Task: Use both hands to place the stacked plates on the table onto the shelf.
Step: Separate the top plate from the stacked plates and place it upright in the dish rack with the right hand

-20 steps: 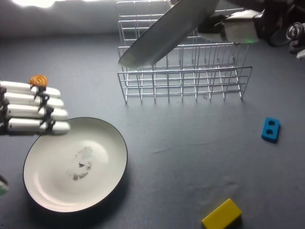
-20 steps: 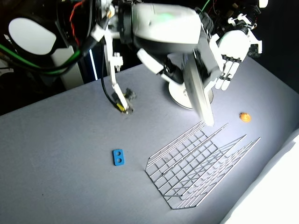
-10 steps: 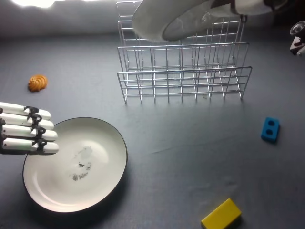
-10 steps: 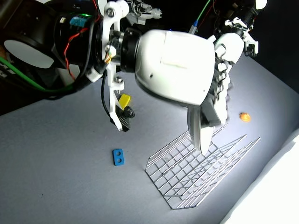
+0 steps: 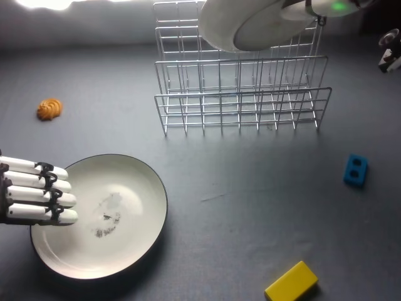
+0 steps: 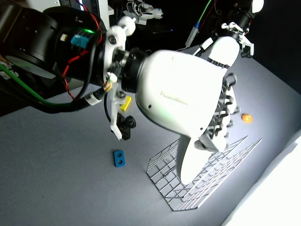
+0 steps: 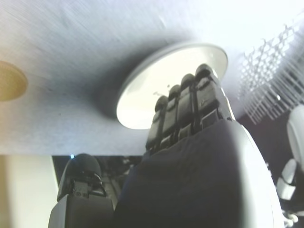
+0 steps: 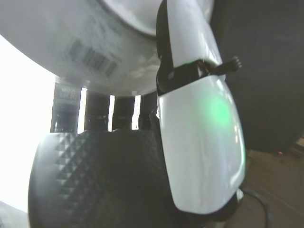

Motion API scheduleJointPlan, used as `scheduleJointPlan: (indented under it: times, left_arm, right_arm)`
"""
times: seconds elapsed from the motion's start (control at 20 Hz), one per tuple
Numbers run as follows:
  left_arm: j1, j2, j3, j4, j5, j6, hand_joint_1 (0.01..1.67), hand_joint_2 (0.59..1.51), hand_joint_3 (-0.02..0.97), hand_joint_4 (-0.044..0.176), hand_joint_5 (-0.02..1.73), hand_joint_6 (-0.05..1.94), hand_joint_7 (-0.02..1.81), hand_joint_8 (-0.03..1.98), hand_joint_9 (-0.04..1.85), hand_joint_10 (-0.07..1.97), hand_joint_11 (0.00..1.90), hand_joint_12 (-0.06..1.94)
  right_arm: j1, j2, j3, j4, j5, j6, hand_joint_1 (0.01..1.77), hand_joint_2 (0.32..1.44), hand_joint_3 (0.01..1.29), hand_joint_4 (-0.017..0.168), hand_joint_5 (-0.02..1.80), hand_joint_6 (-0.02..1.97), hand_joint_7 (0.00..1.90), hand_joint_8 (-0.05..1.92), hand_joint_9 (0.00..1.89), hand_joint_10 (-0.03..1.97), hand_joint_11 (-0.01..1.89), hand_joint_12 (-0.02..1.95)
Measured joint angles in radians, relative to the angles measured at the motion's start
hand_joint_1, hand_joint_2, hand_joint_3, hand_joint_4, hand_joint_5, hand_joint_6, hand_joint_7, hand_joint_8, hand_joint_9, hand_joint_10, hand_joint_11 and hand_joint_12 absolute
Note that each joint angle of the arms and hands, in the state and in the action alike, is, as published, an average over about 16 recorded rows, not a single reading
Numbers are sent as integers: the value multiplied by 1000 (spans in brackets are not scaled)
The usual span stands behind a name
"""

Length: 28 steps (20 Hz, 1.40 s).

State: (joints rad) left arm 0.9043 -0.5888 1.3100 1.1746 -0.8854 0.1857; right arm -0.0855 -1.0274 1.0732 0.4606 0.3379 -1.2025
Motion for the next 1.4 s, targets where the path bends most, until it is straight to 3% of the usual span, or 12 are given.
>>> scheduleJointPlan:
  times: [0.7,1.1,1.4]
  left_arm:
    - [44,0,-48,-92,89,2,17,1156,15,0,22,19,22,10,19,7,15,-5]
    - [78,2,-86,-123,118,4,17,1160,15,-4,13,17,13,7,17,8,15,-17]
    - [88,6,-113,-179,129,9,17,1159,15,-2,13,17,18,7,18,7,15,-11]
  right_arm:
    - [-35,-102,139,200,-37,-10,1352,991,13,-7,858,1079,1007,912,1000,1055,865,1085]
    - [-62,-129,163,291,-48,-18,1359,998,13,-6,860,1082,991,929,989,1075,849,1102]
    - [-90,-140,175,315,-47,-20,1365,1006,13,-5,845,1101,960,973,952,1122,817,1136]
